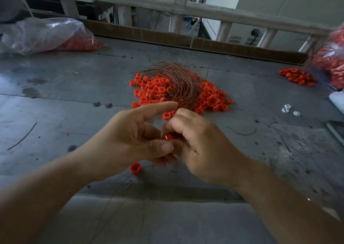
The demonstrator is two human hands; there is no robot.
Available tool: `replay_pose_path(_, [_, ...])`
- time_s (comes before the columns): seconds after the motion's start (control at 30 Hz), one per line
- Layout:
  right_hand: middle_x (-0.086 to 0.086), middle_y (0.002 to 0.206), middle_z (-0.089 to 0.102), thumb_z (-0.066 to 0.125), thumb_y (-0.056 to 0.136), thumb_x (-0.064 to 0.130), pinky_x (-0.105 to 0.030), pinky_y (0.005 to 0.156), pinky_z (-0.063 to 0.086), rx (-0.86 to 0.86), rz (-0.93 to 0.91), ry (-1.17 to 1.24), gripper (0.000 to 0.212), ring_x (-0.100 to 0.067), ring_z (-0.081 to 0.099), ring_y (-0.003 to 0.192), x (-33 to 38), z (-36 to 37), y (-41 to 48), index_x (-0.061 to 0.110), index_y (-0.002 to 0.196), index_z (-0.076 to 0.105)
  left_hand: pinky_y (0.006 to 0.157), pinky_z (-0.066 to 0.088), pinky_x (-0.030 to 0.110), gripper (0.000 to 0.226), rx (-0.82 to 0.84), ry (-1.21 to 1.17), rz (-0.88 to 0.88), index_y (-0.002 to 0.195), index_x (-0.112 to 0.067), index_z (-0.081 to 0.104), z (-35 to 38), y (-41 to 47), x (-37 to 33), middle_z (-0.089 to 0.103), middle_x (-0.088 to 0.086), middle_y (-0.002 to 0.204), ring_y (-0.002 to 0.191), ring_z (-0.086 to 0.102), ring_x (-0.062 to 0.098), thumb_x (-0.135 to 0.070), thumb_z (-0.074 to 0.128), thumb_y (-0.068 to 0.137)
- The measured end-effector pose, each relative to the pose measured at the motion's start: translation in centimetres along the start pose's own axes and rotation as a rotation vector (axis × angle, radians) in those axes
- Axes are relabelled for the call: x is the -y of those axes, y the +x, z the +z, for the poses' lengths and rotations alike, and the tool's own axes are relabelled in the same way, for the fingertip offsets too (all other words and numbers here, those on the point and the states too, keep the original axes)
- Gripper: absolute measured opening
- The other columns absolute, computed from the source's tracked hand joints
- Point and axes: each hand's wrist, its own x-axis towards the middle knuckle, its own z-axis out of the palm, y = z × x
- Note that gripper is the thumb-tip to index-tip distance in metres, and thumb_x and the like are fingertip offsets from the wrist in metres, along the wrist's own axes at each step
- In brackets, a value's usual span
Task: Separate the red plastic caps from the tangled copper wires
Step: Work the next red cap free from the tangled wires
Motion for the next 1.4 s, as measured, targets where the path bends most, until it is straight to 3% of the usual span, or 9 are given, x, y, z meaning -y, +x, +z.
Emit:
replay_pose_path(0.1, [0.006, 0.079, 0.048, 0.059, 0.079, 0.008, -0.015, 0.066, 0.038, 0.003, 0.002, 0.062, 0.007, -0.005, 0.045, 0.074, -0.2, -0.1, 0.0, 0.003, 0.081, 0.062, 0.058, 0.055, 0.024, 0.065, 0.013, -0.011, -0.011, 0.122, -0.031, 0.049, 0.0, 0.0, -0.2, 0.072, 0.013, 0.076, 0.069, 0.071, 0.026, -0.030, 0.080, 0.065])
replay_pose_path(0.17, [0.015, 0.078, 0.048, 0.062, 0.078, 0.016, -0.010, 0.069, 0.037, 0.005, 0.033, 0.234, 0.002, 0.003, 0.047, 0.074, -0.4, -0.6, 0.1, 0.014, 0.080, 0.062, 0.058, 0.055, 0.024, 0.059, 0.049, -0.082, -0.022, 0.119, -0.031, 0.059, -0.2, 0.1, -0.5, 0.072, 0.015, 0.081, 0.072, 0.071, 0.028, -0.035, 0.079, 0.064])
replay_pose_path(0.23, [0.018, 0.078, 0.049, 0.064, 0.076, 0.021, -0.008, 0.071, 0.038, 0.018, 0.065, 0.352, 0.011, 0.007, 0.050, 0.076, -0.7, -1.0, 0.3, 0.030, 0.080, 0.058, 0.058, 0.055, 0.023, 0.052, 0.077, -0.163, -0.048, 0.113, -0.033, 0.064, -0.6, 0.1, -0.7, 0.072, 0.014, 0.084, 0.074, 0.071, 0.028, -0.038, 0.079, 0.063])
replay_pose_path(0.33, [0.013, 0.075, 0.054, 0.070, 0.069, 0.028, -0.010, 0.069, 0.043, 0.020, 0.085, 0.441, 0.018, 0.005, 0.054, 0.075, -1.0, -1.0, 0.3, 0.035, 0.081, 0.059, 0.056, 0.054, 0.022, 0.049, 0.065, -0.130, -0.049, 0.109, -0.034, 0.066, -0.8, 0.2, -0.6, 0.073, 0.013, 0.080, 0.070, 0.071, 0.024, -0.036, 0.079, 0.062])
replay_pose_path(0.43, [0.009, 0.071, 0.062, 0.073, 0.058, 0.030, -0.020, 0.068, 0.053, -0.136, 0.183, 0.626, 0.022, -0.004, 0.061, 0.070, -1.0, -0.6, 0.1, 0.032, 0.078, 0.063, 0.055, 0.054, 0.020, 0.042, 0.024, -0.132, -0.013, 0.101, -0.029, 0.071, -0.6, 0.3, -0.5, 0.073, 0.012, 0.077, 0.069, 0.071, 0.021, -0.034, 0.077, 0.060])
replay_pose_path(0.53, [0.012, 0.069, 0.065, 0.077, 0.060, 0.021, -0.018, 0.064, 0.054, -0.316, 0.096, 0.473, 0.018, -0.004, 0.064, 0.067, -0.8, -0.3, 0.1, 0.023, 0.075, 0.067, 0.054, 0.053, 0.018, 0.030, -0.044, -0.138, 0.025, 0.087, -0.025, 0.076, -0.4, 0.4, -0.4, 0.073, 0.008, 0.076, 0.068, 0.071, 0.017, -0.031, 0.074, 0.058])
replay_pose_path(0.67, [0.007, 0.075, 0.062, 0.075, 0.063, 0.008, -0.013, 0.065, 0.052, -0.429, -0.067, 0.230, 0.016, -0.005, 0.063, 0.073, -0.8, 0.1, 0.1, 0.001, 0.077, 0.070, 0.055, 0.054, 0.017, 0.034, -0.090, -0.139, 0.049, 0.084, -0.023, 0.076, -0.2, 0.4, -0.2, 0.073, 0.009, 0.076, 0.068, 0.071, 0.017, -0.036, 0.078, 0.053])
replay_pose_path(0.83, [-0.005, 0.067, 0.069, 0.075, 0.064, 0.008, -0.008, 0.066, 0.049, -0.490, -0.155, 0.002, 0.013, -0.010, 0.062, 0.073, -0.7, 0.4, 0.1, -0.002, 0.072, 0.070, 0.056, 0.054, 0.017, 0.034, -0.124, -0.133, 0.078, 0.083, -0.024, 0.077, 0.1, 0.3, 0.0, 0.073, 0.007, 0.074, 0.067, 0.071, 0.017, -0.040, 0.079, 0.052])
replay_pose_path(1.4, [-0.009, 0.067, 0.068, 0.074, 0.068, 0.011, -0.017, 0.061, 0.052, -0.531, -0.179, 0.061, 0.016, -0.012, 0.063, 0.067, -0.9, 0.5, -0.1, -0.004, 0.073, 0.069, 0.054, 0.053, 0.016, 0.041, -0.151, -0.200, 0.068, 0.080, -0.023, 0.077, 0.4, 0.2, 0.0, 0.073, 0.007, 0.072, 0.067, 0.071, 0.016, -0.045, 0.085, 0.047])
